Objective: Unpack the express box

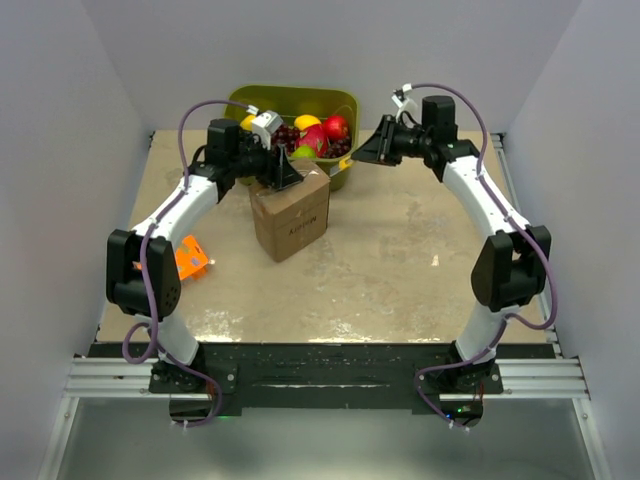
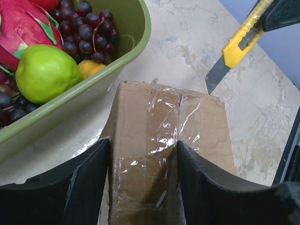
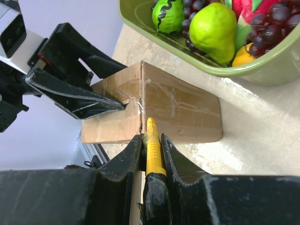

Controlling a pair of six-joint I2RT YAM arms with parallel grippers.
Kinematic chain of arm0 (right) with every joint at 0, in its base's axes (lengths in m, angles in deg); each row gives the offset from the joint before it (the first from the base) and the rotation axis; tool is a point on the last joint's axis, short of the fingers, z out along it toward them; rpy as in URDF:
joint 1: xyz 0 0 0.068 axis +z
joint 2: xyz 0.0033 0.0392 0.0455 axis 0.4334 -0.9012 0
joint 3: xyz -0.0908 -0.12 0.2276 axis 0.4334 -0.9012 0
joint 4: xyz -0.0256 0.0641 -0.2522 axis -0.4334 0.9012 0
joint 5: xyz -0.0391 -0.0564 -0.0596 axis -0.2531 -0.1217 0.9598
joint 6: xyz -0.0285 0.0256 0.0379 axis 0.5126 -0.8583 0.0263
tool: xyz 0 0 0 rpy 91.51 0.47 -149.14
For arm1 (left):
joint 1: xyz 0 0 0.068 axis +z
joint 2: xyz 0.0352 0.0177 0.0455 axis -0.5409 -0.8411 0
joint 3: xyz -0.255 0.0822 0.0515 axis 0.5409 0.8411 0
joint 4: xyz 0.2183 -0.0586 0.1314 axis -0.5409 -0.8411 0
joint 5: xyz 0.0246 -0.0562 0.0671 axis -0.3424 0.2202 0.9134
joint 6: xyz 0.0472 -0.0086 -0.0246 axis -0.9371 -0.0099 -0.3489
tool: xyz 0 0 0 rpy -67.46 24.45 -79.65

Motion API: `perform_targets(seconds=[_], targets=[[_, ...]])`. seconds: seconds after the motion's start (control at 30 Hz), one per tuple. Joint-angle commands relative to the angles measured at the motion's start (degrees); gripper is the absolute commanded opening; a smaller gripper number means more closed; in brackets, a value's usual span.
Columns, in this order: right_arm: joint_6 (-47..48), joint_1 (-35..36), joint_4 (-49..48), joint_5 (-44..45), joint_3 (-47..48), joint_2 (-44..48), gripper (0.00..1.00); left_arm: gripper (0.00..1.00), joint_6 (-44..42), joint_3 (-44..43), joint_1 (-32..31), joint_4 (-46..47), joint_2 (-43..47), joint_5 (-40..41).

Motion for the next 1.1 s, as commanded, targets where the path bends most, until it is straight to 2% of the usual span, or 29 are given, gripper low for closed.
perform_targets(seconds=[0.0,0.27,0.47,0.6,0.97,1.07], targets=[[-1.51,0.29,-4.1,-0.2,4.68,0.35,0.0,0.0,-4.81,2.59,-0.26,-3.4,-2.06,3.56],[-1.51,2.84,-6.3,3.4,13.12,-5.98,0.0,0.0,-5.25,2.94,-1.14,-3.4,-0.3,3.21],[-0.28,4.86,-4.64,5.16,15.59,-7.74,0.0,0.0,-4.9,4.09,-1.49,-3.14,0.67,2.86],[2.53,6.01,-1.74,7.45,15.86,-7.48,0.0,0.0,-4.9,4.26,-1.49,-3.14,0.93,2.94],[3.68,6.54,-1.11,8.06,10.93,-3.09,0.0,0.0,-4.55,3.91,-1.49,-2.79,0.14,3.12],[4.55,6.45,-1.29,9.03,12.59,-3.08,0.0,0.0,-4.55,3.73,-1.49,-2.96,-0.12,3.03]])
